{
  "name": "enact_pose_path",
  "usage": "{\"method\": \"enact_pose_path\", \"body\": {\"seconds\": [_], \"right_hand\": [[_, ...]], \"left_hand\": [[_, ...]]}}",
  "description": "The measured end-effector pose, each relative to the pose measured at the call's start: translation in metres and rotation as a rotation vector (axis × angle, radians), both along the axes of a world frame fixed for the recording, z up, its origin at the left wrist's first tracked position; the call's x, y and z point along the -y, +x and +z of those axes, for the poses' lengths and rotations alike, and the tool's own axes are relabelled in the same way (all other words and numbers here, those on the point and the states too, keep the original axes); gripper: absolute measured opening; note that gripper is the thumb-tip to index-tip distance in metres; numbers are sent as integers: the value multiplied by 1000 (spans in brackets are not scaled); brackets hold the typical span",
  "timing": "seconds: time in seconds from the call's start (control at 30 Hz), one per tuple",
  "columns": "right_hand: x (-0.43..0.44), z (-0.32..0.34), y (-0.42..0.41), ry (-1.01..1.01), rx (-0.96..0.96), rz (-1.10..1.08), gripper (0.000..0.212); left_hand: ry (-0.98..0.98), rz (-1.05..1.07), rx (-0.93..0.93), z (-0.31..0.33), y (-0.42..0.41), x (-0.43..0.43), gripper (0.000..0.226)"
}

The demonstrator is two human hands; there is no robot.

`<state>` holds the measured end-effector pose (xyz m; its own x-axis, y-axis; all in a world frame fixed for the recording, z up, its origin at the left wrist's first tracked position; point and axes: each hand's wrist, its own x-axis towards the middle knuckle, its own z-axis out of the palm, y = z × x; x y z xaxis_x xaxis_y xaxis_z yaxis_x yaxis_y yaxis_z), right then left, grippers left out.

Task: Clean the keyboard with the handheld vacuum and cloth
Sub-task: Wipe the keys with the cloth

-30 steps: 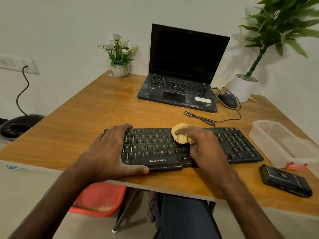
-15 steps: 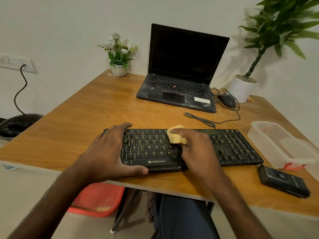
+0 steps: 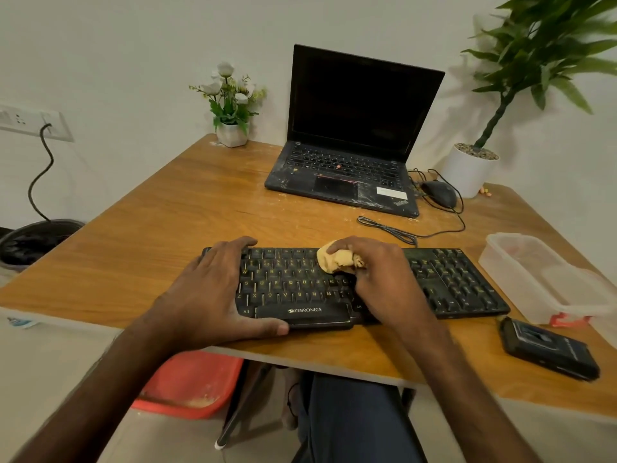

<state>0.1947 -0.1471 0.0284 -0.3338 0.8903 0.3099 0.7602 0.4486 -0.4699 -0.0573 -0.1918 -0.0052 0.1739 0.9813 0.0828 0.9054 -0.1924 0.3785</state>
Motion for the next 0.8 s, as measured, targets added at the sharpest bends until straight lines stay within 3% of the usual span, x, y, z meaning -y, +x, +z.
{"method": "enact_pose_path", "body": {"seconds": [0.27,0.5,0.73,0.8], "right_hand": [[50,-3,-25,-92,18,328,56],[18,0,8,18,-24,58,59],[61,-8,-1,-19,32,357,62],[51,-9,8,9,40,317,61]], "left_hand": [[-10,2,0,0,1,0,145],[-1,1,23,1,0,2,142],[2,-8,6,0,-1,0,141],[3,-11,14,-1,-1,0,140]]}}
